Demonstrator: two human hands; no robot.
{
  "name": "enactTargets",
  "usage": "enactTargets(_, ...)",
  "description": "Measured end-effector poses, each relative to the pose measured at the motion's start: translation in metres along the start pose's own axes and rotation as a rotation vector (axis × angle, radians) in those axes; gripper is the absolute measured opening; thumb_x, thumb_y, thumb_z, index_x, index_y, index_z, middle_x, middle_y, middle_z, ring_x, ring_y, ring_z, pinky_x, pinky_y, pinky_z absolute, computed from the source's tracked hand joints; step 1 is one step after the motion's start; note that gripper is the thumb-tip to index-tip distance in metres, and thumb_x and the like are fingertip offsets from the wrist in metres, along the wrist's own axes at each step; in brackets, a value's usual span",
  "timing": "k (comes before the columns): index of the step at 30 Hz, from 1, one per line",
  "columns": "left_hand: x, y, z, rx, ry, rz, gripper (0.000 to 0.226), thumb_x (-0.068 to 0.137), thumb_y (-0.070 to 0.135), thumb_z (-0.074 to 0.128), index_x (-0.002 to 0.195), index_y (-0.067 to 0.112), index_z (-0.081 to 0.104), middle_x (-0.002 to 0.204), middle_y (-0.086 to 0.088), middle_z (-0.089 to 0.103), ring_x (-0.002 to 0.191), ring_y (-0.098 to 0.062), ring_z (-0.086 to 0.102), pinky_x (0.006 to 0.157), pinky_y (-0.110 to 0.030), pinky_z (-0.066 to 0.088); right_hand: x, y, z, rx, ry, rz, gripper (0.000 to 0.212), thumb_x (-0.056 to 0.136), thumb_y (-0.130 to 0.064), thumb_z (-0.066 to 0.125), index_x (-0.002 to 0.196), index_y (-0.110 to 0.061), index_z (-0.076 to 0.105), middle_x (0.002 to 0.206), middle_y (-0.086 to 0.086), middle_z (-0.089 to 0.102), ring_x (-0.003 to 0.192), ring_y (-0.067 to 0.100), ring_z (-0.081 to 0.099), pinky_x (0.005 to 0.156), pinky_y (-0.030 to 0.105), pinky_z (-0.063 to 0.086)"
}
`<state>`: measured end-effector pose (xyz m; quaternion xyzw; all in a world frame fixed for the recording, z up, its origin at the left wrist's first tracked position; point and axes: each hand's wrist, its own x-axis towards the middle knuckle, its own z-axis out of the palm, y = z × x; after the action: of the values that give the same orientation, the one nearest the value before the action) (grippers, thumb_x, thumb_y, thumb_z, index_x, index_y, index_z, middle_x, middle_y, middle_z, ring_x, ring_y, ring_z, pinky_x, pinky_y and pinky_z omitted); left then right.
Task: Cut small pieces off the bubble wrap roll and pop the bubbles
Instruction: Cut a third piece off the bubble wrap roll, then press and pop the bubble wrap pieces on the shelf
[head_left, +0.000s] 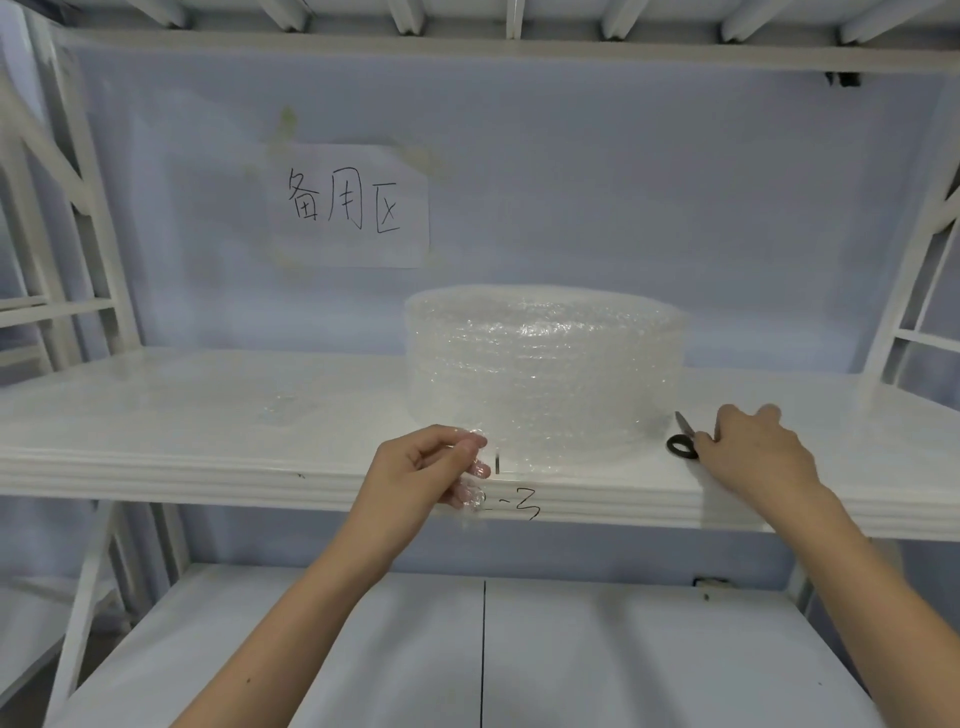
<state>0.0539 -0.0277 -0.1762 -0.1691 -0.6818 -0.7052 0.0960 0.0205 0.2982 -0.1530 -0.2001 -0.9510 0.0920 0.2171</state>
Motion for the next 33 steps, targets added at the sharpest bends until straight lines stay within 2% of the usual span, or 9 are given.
enactTargets(2,0.001,-0.001,-0.005,0.003,0.01,0.001,0.014,0.094,0.009,0.061,0.094,0.01,0.075,0.072,-0.004,0.074,0.058,-0.016,0.058,0.058,-0.021,0.052,-0.016,-0.012,-0.006,0.072,0.199,-0.069,0.029,0.096,-0.029,0.045,0.09,-0.002,0.055,0.093,0.015,0.047,0.063,0.031,0.046,0.059,0.035,0.038)
enactTargets(4,0.002,0.0,-0.01,-0.007,0.013,0.006,0.014,0.093,0.008,0.062,0.097,0.011,0.074,0.073,-0.006,0.075,0.058,-0.018,0.057,0.059,-0.023,0.052,-0.034,-0.032,-0.016,0.22,0.284,-0.179,0.033,0.094,-0.029,0.044,0.072,-0.006,0.052,0.074,0.008,0.051,0.057,0.027,0.045,0.054,0.033,0.035)
enactTargets(8,0.003,0.005,-0.018,0.001,0.022,0.015,0.018,0.093,0.005,0.062,0.105,0.017,0.069,0.082,-0.012,0.078,0.053,-0.015,0.056,0.06,-0.022,0.053,-0.082,-0.094,-0.035,0.592,0.13,-0.432,0.043,0.091,-0.029,0.051,0.055,-0.01,0.038,0.047,-0.005,0.038,0.048,0.012,0.034,0.051,0.03,0.032)
enactTargets(10,0.003,0.008,-0.024,-0.001,0.022,0.022,0.015,0.093,0.005,0.062,0.101,0.015,0.07,0.083,-0.011,0.078,0.052,-0.014,0.057,0.059,-0.022,0.052,-0.102,-0.125,-0.035,0.751,0.024,-0.514,0.043,0.09,-0.026,0.055,0.052,-0.012,0.039,0.043,-0.006,0.037,0.046,0.01,0.033,0.046,0.019,0.029)
enactTargets(15,0.008,0.014,-0.048,0.009,0.064,0.035,0.014,0.091,0.006,0.064,0.099,0.014,0.073,0.089,-0.008,0.078,0.061,-0.014,0.06,0.064,-0.023,0.053,-0.11,-0.18,-0.011,0.979,-0.321,-0.49,0.028,0.091,-0.024,0.056,0.072,-0.007,0.066,0.062,0.01,0.061,0.041,0.01,0.047,0.045,0.029,0.045)
enactTargets(21,0.018,0.015,-0.073,0.126,0.15,0.088,0.012,0.089,0.018,0.068,0.096,0.023,0.076,0.091,0.005,0.078,0.077,-0.001,0.065,0.066,-0.016,0.049,-0.103,-0.213,0.008,1.269,-0.668,-0.326,0.026,0.095,-0.024,0.056,0.09,-0.004,0.071,0.088,0.017,0.072,0.059,0.019,0.061,0.048,0.029,0.052)
enactTargets(23,0.022,0.013,-0.078,0.116,0.173,0.087,0.012,0.089,0.019,0.068,0.095,0.023,0.078,0.094,0.008,0.078,0.083,0.0,0.066,0.069,-0.016,0.05,-0.1,-0.221,0.013,1.308,-0.722,-0.312,0.025,0.093,-0.025,0.06,0.092,-0.004,0.073,0.092,0.016,0.074,0.068,0.018,0.065,0.058,0.03,0.058)
enactTargets(26,0.028,0.011,-0.084,0.091,0.188,0.075,0.013,0.09,0.018,0.067,0.096,0.024,0.078,0.088,0.011,0.077,0.075,-0.001,0.064,0.069,-0.018,0.052,-0.098,-0.229,0.019,1.32,-0.751,-0.352,0.016,0.089,-0.019,0.066,0.095,-0.006,0.075,0.087,0.01,0.075,0.075,0.016,0.067,0.071,0.033,0.059)
enactTargets(33,0.036,0.005,-0.094,0.031,0.178,0.052,0.017,0.089,0.012,0.069,0.1,0.022,0.077,0.077,0.006,0.073,0.07,-0.008,0.063,0.072,-0.019,0.054,-0.094,-0.242,0.025,1.38,-0.718,-0.355,0.01,0.088,-0.006,0.066,0.091,0.001,0.072,0.075,0.012,0.072,0.062,0.018,0.062,0.068,0.03,0.059)
